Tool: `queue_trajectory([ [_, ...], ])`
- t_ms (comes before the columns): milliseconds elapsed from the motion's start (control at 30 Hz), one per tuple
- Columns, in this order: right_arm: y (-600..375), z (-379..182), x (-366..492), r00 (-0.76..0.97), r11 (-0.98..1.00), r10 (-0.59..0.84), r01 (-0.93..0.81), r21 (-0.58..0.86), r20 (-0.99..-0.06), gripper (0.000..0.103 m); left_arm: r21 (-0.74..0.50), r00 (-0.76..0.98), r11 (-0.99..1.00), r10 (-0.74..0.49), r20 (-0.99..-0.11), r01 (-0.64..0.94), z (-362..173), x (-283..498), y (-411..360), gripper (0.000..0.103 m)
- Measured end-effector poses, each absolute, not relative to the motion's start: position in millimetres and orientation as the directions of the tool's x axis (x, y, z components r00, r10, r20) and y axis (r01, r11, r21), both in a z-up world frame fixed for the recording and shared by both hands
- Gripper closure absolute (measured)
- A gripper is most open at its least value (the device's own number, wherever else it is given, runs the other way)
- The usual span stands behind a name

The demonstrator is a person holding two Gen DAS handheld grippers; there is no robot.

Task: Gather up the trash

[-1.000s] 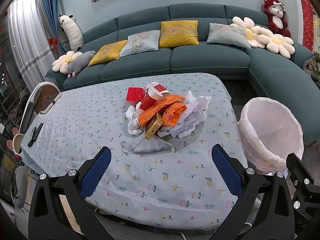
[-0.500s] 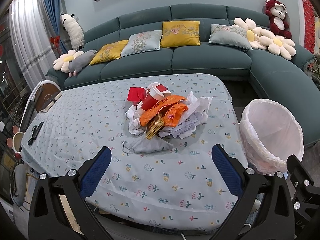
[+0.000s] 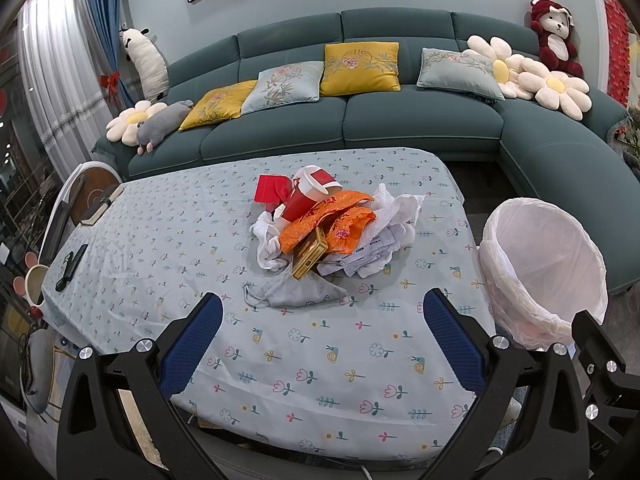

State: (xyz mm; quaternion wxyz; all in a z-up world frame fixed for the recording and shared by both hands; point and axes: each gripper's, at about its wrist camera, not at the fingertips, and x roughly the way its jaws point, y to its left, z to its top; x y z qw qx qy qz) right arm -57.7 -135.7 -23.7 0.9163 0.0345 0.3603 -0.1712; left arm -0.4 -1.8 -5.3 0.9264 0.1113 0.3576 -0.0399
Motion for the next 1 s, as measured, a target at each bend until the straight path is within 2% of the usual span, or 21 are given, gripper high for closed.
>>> queue_trajectory([
  [700,-135,-29,-56,0.675,0.936,-0.299,0.345,-0.07,-0.675,0.007,0.145,0.738,0.976,-0.024,-0.674,0.164,-4,3,2,0.007],
  [1000,-129,-34,-49,0.666,0.936,-0.299,0.342,-0.076,-0.684,0.007,0.088,0.714,0.989,-0.024,-0.7,0.12,-22,18,35,0.007],
])
